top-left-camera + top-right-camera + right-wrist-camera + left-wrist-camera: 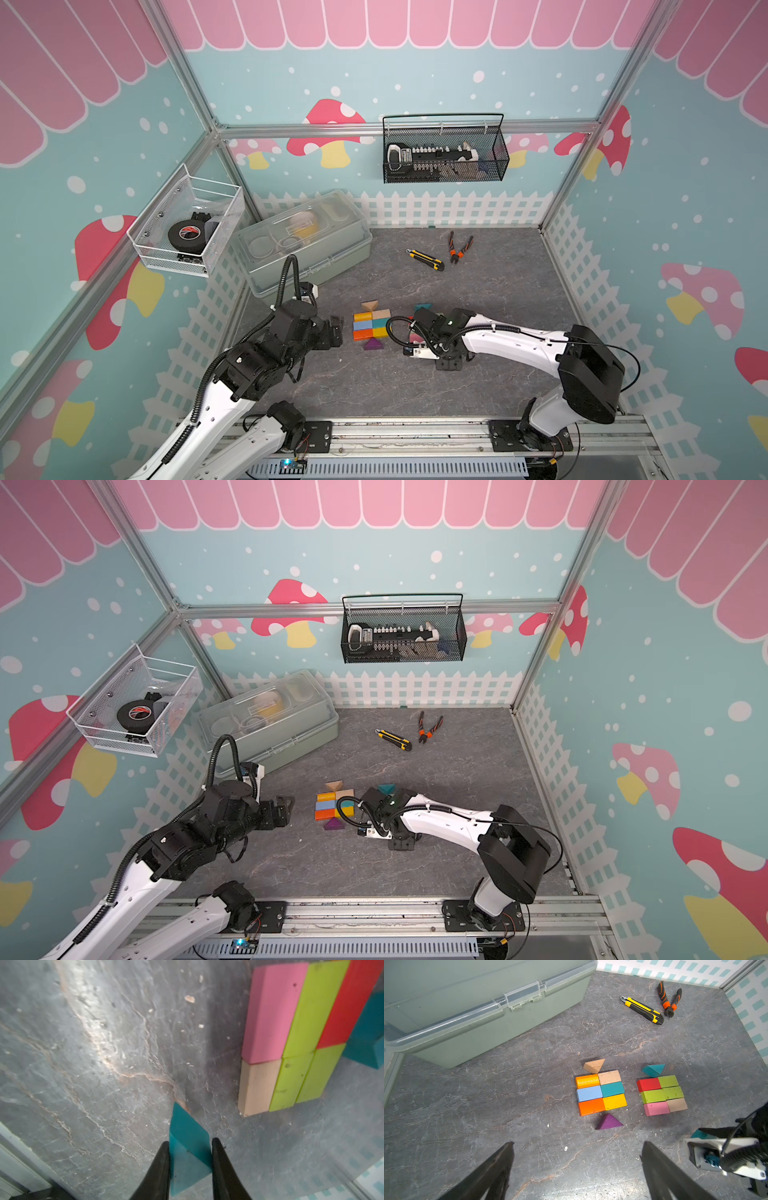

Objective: Assemble a piece of candy with building blocks
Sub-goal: Assemble the building block at the center of the board.

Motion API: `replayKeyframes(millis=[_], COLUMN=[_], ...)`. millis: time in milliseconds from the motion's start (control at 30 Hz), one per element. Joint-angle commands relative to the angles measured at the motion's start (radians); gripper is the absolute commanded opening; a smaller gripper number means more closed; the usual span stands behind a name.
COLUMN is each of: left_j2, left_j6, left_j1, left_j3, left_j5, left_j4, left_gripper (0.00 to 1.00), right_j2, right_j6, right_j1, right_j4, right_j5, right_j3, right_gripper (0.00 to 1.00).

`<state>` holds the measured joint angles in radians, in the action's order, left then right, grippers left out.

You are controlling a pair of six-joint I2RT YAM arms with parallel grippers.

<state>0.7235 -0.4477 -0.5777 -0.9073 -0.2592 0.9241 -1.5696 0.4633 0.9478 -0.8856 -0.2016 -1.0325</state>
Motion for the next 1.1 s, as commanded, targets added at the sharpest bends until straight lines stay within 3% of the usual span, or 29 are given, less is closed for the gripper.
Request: replayKeyframes(millis=[0, 433, 1067], left_j2=[-0.001, 0.0, 0.0], left_j6=[0.011, 0.01, 0.01], left_j1=[0.006, 0.006, 0.008], left_j3=[0.013, 0.013, 0.013], left_j5=[-0.02, -0.025, -0.026], left_j4=[0.007, 0.007, 0.009], left_gripper=[0.94, 0.95, 0.95], right_j2=[0.019, -0.131, -0.175], right_j6=[0.16, 0.206, 0.194], right_j1=[-0.008, -0.025, -0.048], right_j4=[0.077, 0.06, 0.081], right_j5=[0.095, 0.116, 0.113], right_j3=[-0.001, -0.099, -0.12], right_gripper=[0.25, 0.22, 0.26])
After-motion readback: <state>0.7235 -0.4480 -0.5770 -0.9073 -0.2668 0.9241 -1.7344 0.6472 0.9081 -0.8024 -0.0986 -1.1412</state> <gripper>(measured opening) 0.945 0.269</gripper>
